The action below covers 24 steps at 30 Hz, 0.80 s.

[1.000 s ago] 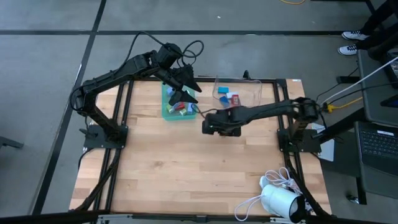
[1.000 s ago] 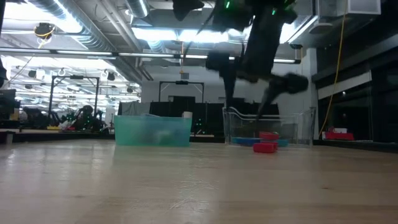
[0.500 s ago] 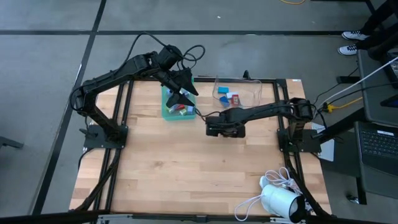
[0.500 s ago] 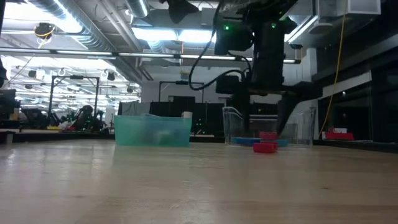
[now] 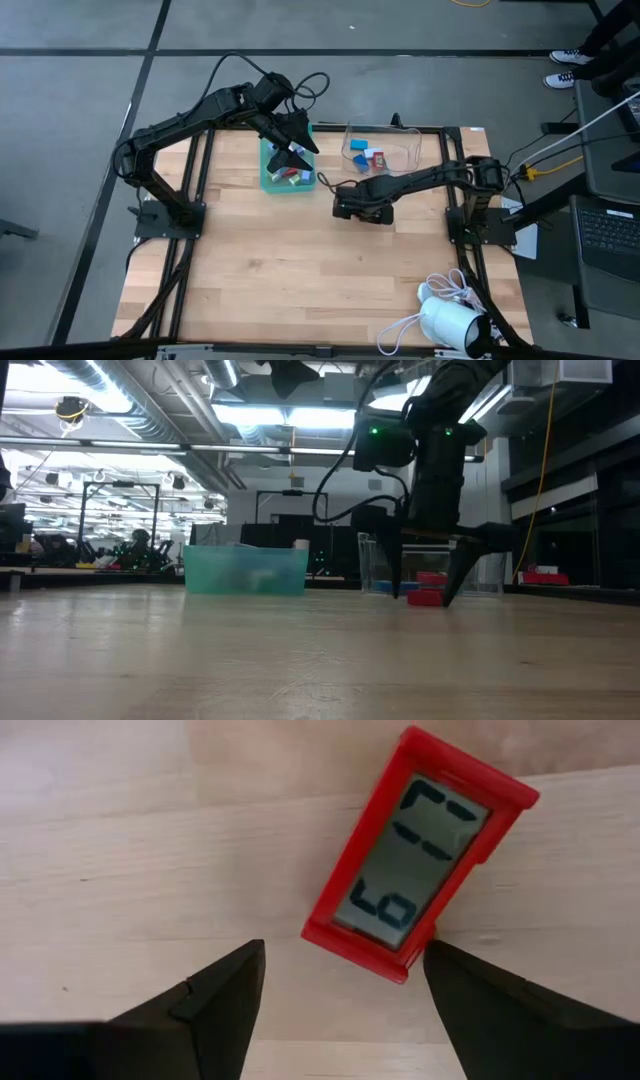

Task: Pick & Place Office items
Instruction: Put the red digital clock into the transparent bin

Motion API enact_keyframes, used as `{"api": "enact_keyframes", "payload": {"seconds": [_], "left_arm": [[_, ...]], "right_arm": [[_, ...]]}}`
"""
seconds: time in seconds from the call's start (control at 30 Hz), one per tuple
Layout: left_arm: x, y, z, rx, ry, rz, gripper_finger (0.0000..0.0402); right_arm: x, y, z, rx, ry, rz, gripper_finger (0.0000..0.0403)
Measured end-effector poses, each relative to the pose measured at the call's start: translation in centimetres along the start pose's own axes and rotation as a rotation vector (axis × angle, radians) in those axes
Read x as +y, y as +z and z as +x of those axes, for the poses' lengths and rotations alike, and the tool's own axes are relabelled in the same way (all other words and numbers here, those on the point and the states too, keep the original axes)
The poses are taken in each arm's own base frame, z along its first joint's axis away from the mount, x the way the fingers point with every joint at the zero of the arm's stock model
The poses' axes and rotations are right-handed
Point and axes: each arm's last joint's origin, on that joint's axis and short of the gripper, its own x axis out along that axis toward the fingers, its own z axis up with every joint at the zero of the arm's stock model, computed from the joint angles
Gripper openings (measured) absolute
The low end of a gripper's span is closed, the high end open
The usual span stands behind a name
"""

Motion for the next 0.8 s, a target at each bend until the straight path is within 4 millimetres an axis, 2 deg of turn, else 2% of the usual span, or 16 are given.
{"api": "enact_keyframes", "payload": {"seconds": [0.6, 0.8], "left_arm": [[0.0, 0.0, 0.0, 0.0, 0.0, -0.003, 0.0278], [0.0, -0.1, 0.0, 0.006, -0.002, -0.008, 0.0278]], "right_arm": [[-0.2, 3.4, 0.1, -0.091, -0.02, 0.028, 0.0278], [-0.3, 3.9, 0.1, -0.092, -0.031, 0.021, 0.0259]]}}
